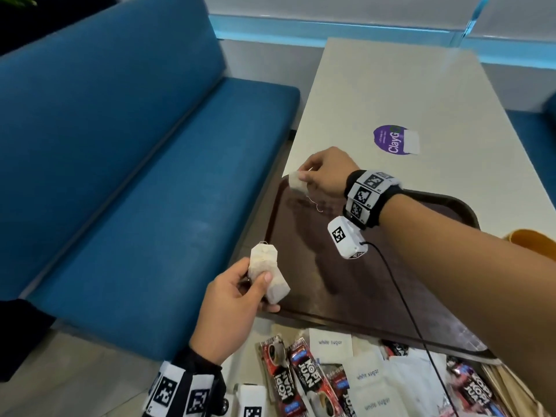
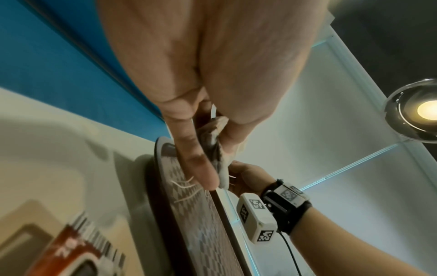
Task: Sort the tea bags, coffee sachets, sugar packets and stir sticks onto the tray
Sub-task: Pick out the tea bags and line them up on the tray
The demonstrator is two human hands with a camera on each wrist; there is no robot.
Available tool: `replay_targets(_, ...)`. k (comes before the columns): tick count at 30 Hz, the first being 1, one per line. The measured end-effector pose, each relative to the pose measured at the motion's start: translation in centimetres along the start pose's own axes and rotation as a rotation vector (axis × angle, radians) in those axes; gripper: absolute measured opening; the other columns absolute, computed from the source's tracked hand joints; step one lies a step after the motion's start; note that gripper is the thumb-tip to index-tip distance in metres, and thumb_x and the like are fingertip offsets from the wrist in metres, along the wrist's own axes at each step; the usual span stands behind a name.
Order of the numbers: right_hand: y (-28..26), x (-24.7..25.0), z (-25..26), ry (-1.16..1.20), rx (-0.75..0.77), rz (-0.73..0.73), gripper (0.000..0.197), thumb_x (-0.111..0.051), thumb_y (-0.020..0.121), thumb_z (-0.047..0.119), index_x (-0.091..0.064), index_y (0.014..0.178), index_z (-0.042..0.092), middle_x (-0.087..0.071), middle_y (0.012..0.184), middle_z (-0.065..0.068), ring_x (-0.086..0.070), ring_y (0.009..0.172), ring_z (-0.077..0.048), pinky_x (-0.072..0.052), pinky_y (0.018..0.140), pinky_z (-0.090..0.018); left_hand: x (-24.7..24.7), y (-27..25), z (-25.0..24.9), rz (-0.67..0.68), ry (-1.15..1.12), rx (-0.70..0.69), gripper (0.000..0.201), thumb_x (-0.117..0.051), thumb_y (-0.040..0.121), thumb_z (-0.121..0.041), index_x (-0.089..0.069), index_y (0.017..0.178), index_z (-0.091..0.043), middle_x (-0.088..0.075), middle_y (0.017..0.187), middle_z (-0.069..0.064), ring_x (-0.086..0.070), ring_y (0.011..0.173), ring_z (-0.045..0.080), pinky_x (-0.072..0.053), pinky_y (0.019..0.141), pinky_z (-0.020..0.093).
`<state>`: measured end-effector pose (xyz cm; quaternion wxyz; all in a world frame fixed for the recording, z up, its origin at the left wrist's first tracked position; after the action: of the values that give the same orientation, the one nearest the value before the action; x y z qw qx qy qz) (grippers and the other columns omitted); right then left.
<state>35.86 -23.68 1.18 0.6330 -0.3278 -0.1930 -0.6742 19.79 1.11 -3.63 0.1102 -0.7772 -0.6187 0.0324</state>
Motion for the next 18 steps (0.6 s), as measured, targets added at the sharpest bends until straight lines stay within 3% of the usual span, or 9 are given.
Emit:
replay_targets(3,1.3,-1.5,-1.3,0.135,-0.133,0.065,0.009,-0.073,0.094,0.017,-0.077,0.092,0.009,-0.065,0.058,-0.003,-0.053,0.044,-0.017,-0.045,0.046,-0.025,0.2,-0.1,0.3,-0.004,0.002,0.036,0.008,-0.065,0.098,-0.014,-0.073,0.098,-0.013,-0.076,0.088,0.013,-0.076,0.074,0.032,-0.052,0.051,0.015)
replay_targets(8,4.0,-1.9,-1.8,-0.065,-0.119,-0.030,0.010,-0.076,0.090,0.024,-0.082,0.096,0.019,-0.076,0.092,0.001,-0.066,0.083,-0.013,-0.047,0.072,-0.024,0.4,-0.2,0.5,-0.005,0.033,0.059,0.008,-0.065,0.098,-0.018,-0.073,0.097,-0.017,-0.076,0.087,0.009,-0.075,0.069,0.031,-0.054,0.053,0.019)
replay_targets(12,4.8,-2.2,-1.9,-0.056,-0.100,-0.074,0.008,-0.079,0.089,0.022,-0.083,0.095,0.018,-0.076,0.094,0.001,-0.067,0.087,-0.013,-0.047,0.073,-0.023,0.7,-0.3,0.3,-0.010,0.075,0.067,0.007,-0.064,0.099,-0.021,-0.071,0.099,-0.019,-0.077,0.088,0.006,-0.072,0.056,0.033,-0.043,0.043,0.017)
replay_targets(18,5.4,-2.5,-2.0,-0.081,-0.080,-0.113,0.005,-0.079,0.088,0.019,-0.081,0.092,0.019,-0.075,0.097,0.000,-0.066,0.086,-0.014,-0.045,0.074,-0.023,0.7,-0.2,-0.2,-0.012,0.078,0.038,0.007,-0.065,0.098,-0.021,-0.072,0.098,-0.020,-0.078,0.086,0.001,-0.075,0.061,0.025,-0.044,0.048,0.014)
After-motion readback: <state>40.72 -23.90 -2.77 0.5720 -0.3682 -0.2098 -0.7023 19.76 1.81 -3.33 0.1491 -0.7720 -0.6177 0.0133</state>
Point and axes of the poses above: each hand's wrist, its own y-axis towards the middle knuckle, its own x-axis out of the back of the hand, z = x × y, the point moved 4 cm from there along y, towards the middle knuckle
